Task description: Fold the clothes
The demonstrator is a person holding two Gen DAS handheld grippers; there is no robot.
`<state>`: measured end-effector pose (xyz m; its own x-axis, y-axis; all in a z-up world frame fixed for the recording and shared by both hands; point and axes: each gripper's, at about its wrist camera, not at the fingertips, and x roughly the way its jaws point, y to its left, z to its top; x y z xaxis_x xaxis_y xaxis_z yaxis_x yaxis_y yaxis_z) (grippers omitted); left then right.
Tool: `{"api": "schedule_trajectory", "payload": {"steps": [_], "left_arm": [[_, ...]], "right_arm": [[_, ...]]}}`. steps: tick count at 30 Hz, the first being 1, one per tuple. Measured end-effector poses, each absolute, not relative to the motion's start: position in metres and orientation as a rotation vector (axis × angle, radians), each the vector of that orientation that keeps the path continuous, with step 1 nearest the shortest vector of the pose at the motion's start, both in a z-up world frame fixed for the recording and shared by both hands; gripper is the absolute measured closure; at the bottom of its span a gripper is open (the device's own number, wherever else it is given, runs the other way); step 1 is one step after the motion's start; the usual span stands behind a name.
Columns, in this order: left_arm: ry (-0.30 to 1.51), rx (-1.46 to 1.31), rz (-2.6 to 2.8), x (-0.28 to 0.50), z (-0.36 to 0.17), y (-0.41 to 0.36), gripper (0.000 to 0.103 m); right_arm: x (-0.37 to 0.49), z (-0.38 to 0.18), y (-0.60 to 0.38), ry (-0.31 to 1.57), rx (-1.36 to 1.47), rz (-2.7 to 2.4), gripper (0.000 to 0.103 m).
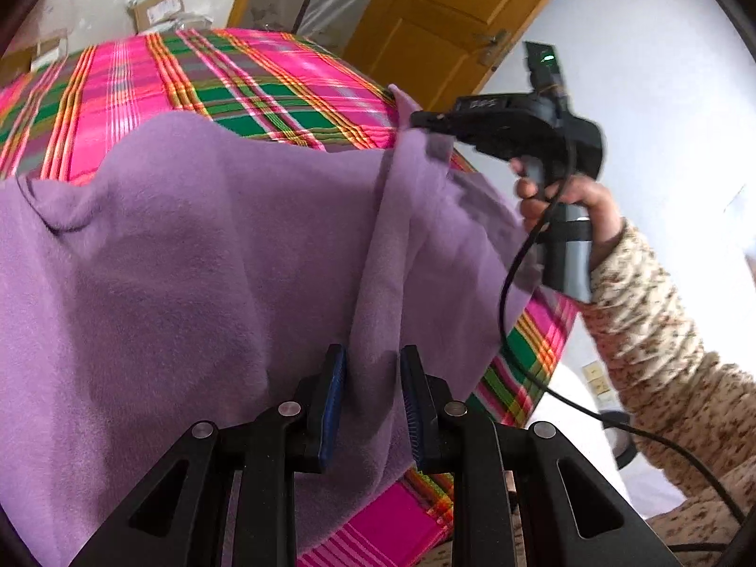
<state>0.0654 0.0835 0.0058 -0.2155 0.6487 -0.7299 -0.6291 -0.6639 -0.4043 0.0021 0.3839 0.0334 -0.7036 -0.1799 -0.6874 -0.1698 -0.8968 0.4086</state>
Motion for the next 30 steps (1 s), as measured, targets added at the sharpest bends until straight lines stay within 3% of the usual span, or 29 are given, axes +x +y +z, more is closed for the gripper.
{"api": "schedule_trajectory", "payload": {"steps": [10,30], "left_arm": [[0.080,-1.171,2.037,0.075,0.009,0.094,0.079],[0.224,-1.120,2.059,0.093,0.014,0.115,0.079]], "right_arm": [[0.082,0.058,0.405,-0.794,1.000,-2.926,0.100],[0.153,0.020,0.431,-1.007,0.967,-2.961,0.100]]}}
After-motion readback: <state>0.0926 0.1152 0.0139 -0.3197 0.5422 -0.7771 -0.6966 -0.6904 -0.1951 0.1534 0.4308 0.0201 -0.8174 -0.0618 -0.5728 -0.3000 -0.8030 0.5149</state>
